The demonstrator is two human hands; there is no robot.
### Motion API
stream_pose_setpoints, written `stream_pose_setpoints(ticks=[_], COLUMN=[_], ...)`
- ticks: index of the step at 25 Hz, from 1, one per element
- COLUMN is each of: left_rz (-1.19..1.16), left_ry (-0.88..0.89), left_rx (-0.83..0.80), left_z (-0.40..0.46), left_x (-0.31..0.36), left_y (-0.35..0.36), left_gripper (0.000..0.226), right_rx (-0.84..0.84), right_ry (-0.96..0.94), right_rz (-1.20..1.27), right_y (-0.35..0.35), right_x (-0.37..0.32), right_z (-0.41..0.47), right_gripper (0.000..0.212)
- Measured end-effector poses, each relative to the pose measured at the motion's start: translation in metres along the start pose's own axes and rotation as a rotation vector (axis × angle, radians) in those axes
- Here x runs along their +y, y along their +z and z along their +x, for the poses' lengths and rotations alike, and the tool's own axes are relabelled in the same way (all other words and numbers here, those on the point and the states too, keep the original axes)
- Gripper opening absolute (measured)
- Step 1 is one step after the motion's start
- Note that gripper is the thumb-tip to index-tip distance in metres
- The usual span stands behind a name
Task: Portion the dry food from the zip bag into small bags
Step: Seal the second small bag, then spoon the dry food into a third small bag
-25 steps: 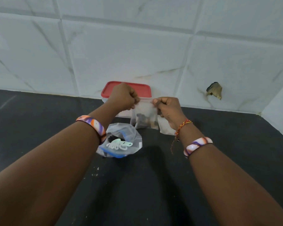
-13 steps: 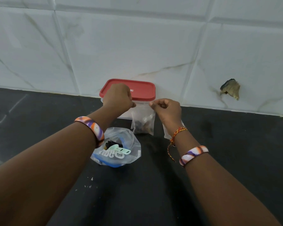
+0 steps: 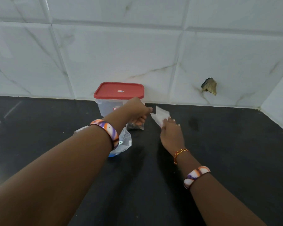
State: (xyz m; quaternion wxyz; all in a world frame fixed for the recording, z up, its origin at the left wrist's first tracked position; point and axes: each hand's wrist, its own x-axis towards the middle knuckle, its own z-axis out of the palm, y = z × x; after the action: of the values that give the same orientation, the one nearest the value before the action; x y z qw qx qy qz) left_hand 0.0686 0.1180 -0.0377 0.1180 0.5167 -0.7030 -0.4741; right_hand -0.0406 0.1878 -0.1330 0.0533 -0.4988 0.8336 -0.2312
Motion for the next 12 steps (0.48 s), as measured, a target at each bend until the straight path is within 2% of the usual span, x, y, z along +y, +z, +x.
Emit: stream_pose_setpoints(ticks=[3,6,8,12], left_rz=[-0.236,-0.361,-0.355,-0.386], left_ry=[-0.032,-0.027,-0.025,0.009], left_rx=[0.011,-0.069,-0.091,-0.118], left_z=[-0.008,-0.024,-0.038,-0.058], left_x=[-0.001,0.004,0.006,0.004], left_y=[-0.004,-0.01,-0.011,-0.012], left_gripper=[0.034,0.024,0.017,0.015], right_rx=[0.113,0.192,0.236,0.239], right_ry=[-0.238,-0.429,-0.5,-0.538], right_rz=[0.042,-0.051,-0.09,-0.123], right_y=[-0.022,-0.038,-0.047,-0.063], right_x=[0.009,0.02,0.024,0.024], right_z=[-0.017,-0.027,-0.033,-0.043], right_gripper=[0.047,0.048,0.048,0.05])
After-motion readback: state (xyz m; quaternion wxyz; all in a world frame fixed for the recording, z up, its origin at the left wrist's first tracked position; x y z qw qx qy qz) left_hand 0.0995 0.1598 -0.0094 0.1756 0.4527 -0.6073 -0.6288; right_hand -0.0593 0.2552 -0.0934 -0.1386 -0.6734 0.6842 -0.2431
